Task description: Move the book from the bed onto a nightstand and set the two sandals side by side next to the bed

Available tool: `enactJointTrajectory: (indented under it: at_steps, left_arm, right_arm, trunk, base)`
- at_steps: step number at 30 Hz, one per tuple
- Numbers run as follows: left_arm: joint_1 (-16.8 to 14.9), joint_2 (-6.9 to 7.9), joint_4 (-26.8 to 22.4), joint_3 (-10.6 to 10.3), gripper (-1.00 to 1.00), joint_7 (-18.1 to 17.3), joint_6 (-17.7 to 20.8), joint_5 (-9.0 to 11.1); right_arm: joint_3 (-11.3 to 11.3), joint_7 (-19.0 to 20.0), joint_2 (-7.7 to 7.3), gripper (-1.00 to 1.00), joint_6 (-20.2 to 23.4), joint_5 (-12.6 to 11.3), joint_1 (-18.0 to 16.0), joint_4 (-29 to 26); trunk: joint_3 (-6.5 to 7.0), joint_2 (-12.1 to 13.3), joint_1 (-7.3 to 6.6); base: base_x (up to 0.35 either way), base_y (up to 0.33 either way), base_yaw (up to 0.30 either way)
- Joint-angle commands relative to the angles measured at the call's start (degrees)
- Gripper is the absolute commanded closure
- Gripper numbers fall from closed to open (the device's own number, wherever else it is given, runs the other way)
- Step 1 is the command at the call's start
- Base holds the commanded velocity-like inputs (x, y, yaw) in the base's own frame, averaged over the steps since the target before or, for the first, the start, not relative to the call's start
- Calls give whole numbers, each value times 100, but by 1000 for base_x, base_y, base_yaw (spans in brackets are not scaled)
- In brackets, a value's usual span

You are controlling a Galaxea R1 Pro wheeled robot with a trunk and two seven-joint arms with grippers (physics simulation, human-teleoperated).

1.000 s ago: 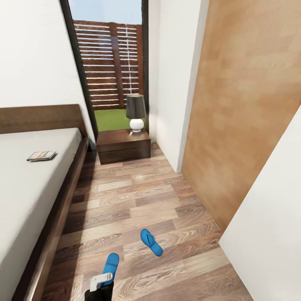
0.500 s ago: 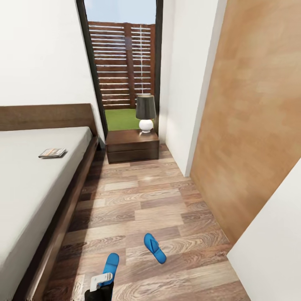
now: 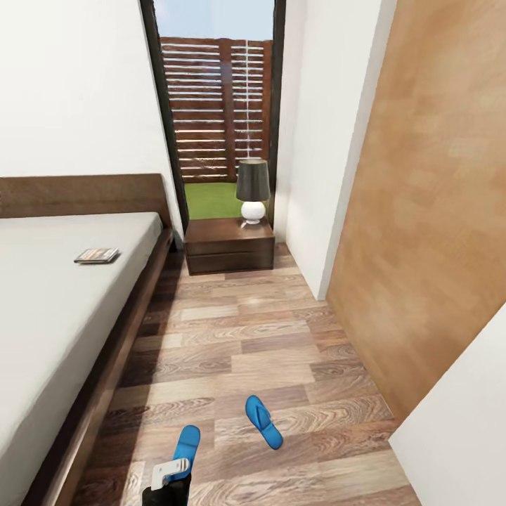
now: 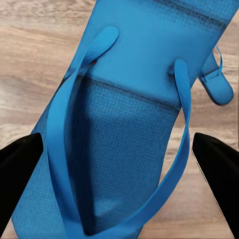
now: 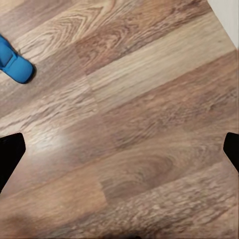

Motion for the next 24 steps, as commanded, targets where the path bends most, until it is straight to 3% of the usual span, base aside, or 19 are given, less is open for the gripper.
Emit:
enactJointTrajectory:
  at_steps: [1,16,24]
  left_arm:
    - [-5,2,9,-47,100,-4,-26,58]
    - [-5,2,9,-47,100,-4,-26,58]
    - [-5,2,9,-47,100,-4,-26,58]
  right_arm:
    - [-9,32,0,-100,5,-46,-1,3]
    - [-9,32,0,-100,7,-46,-1,3]
    - [-9,32,0,-100,7,-46,-1,3]
  trunk:
    - [-4,-2,1]
    - [-4,-2,1]
    - [-4,-2,1]
  base:
    - [186,-159,91]
    - [72,-66,211]
    - [132,-33,52]
